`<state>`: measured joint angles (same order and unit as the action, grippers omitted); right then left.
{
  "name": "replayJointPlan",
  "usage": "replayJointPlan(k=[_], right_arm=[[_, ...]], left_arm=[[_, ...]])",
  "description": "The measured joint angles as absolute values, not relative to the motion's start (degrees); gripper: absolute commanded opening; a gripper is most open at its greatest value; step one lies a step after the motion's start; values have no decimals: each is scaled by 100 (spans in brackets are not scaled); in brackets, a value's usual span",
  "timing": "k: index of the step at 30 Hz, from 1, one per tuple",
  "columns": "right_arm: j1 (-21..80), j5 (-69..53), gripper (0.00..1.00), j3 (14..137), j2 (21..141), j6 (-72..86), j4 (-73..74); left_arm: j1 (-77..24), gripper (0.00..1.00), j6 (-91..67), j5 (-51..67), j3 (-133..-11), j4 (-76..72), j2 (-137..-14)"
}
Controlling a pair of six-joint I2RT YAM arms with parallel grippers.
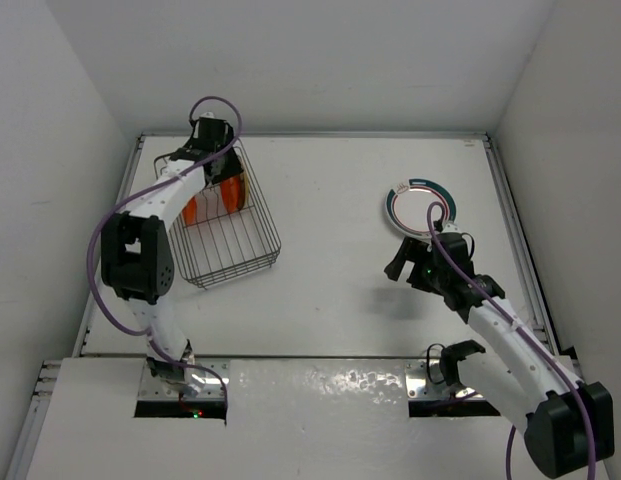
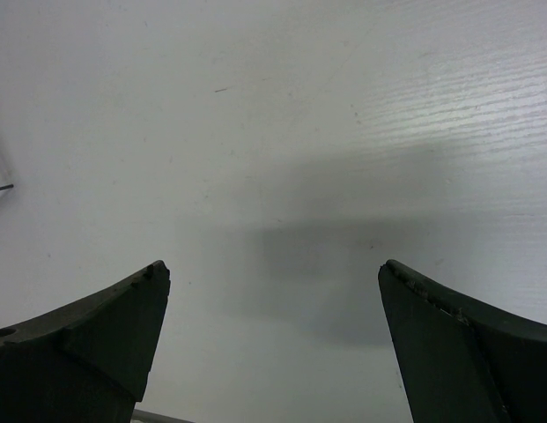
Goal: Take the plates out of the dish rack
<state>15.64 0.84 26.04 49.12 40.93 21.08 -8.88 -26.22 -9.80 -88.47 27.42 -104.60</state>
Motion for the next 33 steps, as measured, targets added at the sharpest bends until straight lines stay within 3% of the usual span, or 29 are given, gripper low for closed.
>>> replayJointPlan(k=[5,12,22,28,33], right_arm=[[1564,80,99,2604,4834,4073,2112],[1564,80,99,2604,4810,4069,2110],[1564,145,99,2630,4812,4101,2176],[1564,99,99,2995,4818,4510,2235],[1533,-172,99,4200,5411,5011,2274]], left_arm=[[-864,34,-2716,-980,-8576,2644,-10639],[-845,0,-2779,-954,-8462,2434,-10639],[-825,0,-2300,-779,-9190,2867,-10499],[-939,0,-1240,-346,-9662,2759,-9717],[-2379,0,515,-624,-9666,2508,-9161]])
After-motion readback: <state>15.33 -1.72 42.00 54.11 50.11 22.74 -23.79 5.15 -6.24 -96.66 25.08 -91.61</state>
